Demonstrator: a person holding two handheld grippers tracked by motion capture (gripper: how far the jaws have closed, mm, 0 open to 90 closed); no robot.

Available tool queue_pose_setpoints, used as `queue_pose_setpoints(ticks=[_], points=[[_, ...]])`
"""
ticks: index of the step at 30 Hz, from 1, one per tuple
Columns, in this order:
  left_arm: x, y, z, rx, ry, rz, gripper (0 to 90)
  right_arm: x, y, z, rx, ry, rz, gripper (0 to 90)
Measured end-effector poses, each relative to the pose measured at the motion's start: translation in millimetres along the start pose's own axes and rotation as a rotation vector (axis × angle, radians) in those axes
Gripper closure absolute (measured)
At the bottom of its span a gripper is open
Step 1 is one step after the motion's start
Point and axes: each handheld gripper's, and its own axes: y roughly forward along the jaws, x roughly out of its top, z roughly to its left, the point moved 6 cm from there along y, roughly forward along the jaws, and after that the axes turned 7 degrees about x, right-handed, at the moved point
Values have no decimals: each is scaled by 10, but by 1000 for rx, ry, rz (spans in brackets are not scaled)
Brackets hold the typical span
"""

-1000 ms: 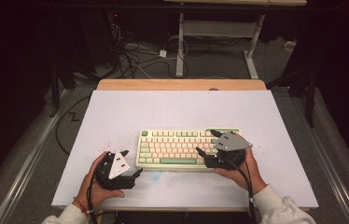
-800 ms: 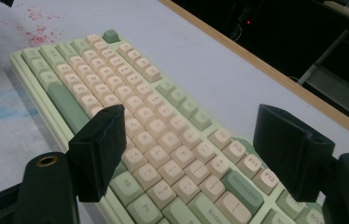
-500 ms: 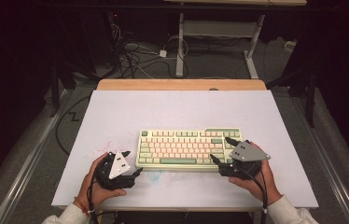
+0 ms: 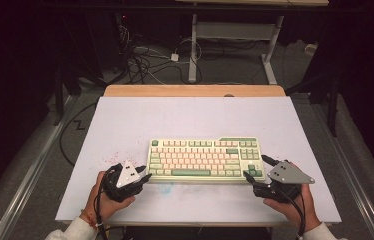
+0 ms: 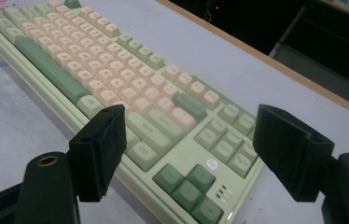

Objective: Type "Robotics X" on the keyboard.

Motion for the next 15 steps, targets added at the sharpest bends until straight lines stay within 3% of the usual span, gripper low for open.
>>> queue_pose_setpoints(ticks=[4,7,12,15], points=[[47,26,-10,-28,-23,10,797,-70,-48,-12,-9,5,14,259],[105,45,-28,-48,-17,10,864,-117,-74,-8,-11,17,29,260],[227,99,-81,-64,24,29,872,-170,-102,32,4,23,39,259],[305,137,-102,-84,16,22,872,-182,-107,49,3,16,43,260]])
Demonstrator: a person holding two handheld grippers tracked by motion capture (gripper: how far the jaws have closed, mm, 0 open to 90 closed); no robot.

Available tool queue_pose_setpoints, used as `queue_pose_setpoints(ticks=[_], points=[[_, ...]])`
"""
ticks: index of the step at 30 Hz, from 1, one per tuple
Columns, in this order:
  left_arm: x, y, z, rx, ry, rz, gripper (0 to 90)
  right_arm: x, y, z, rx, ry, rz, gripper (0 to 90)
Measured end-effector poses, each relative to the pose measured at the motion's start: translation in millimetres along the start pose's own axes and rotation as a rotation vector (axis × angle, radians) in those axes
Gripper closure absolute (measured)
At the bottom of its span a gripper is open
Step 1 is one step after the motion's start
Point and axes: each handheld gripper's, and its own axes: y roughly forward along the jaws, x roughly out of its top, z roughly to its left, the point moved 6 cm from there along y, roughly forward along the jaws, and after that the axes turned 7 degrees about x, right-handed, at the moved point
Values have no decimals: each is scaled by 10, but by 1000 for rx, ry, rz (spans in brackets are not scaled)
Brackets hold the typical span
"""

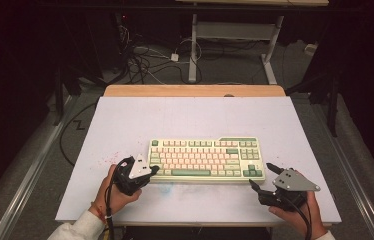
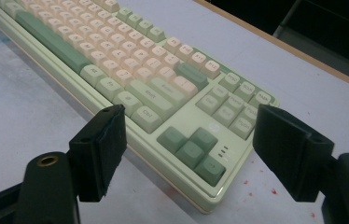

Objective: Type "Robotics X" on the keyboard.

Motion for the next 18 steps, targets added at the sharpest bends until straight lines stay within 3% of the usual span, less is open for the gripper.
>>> queue_pose_setpoints(ticks=[8,18], points=[[142,134,-45,-44,19,22,871,-12,32,2,-5,-10,10,260],[310,347,-73,-62,39,61,865,-22,71,40,11,-16,18,263]])
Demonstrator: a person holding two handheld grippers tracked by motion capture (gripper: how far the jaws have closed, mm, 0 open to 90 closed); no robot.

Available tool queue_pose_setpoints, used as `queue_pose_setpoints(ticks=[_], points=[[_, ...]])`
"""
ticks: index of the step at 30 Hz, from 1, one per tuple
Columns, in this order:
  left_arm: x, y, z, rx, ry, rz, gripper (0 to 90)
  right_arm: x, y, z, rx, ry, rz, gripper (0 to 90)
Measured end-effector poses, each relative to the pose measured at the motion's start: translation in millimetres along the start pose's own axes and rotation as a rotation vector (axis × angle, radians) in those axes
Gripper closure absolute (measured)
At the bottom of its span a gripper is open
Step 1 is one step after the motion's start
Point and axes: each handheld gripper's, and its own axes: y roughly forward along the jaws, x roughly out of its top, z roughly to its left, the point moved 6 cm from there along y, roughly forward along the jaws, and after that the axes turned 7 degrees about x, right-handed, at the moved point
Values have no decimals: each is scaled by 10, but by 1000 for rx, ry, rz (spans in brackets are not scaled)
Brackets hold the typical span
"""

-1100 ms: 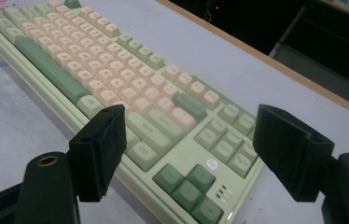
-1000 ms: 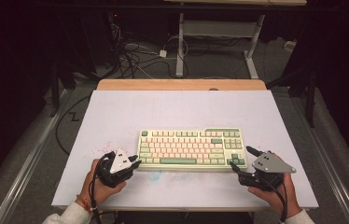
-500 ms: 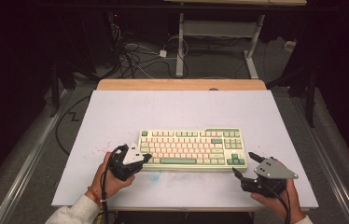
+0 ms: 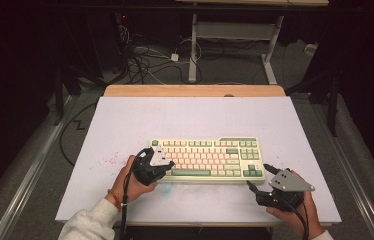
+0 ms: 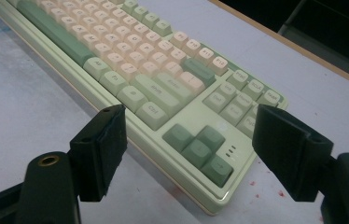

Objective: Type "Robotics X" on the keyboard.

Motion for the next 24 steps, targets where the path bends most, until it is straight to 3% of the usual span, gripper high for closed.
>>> queue_pose_setpoints(ticks=[24], points=[[170,186,-39,-18,43,32,858,-24,22,7,3,-21,14,265]])
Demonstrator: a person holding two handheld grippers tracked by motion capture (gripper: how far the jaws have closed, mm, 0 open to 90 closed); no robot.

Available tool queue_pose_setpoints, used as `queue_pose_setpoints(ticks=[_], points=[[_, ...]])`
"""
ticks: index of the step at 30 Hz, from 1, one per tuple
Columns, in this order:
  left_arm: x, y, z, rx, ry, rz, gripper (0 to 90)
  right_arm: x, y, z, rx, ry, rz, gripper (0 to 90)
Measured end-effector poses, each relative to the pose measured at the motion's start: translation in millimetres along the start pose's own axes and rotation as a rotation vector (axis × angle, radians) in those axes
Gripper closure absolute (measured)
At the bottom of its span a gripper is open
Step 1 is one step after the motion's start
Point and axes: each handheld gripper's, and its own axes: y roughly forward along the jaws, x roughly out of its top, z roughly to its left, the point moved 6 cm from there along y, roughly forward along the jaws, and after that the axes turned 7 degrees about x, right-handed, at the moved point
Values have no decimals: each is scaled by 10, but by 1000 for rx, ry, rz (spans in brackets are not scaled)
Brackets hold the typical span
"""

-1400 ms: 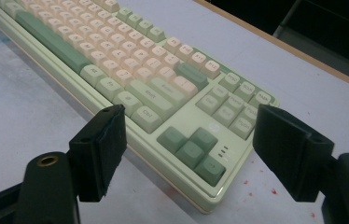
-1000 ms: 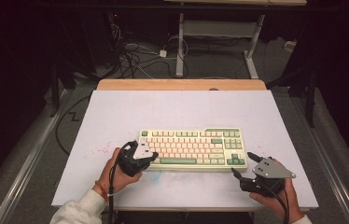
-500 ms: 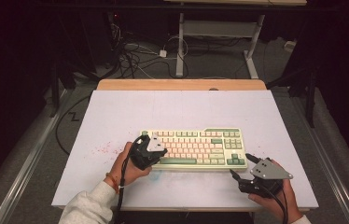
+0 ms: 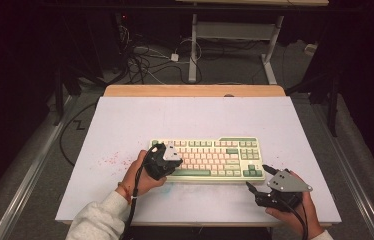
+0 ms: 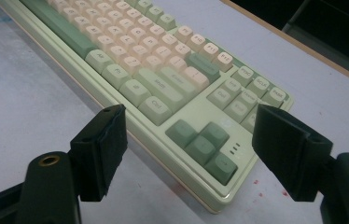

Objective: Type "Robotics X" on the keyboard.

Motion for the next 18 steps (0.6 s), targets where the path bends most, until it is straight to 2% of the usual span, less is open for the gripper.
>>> queue_pose_setpoints(ticks=[11,18], points=[[-14,51,-42,-12,22,24,853,-12,3,0,2,-2,6,265],[-30,71,-38,-10,20,33,845,-11,11,6,4,-6,8,265]])
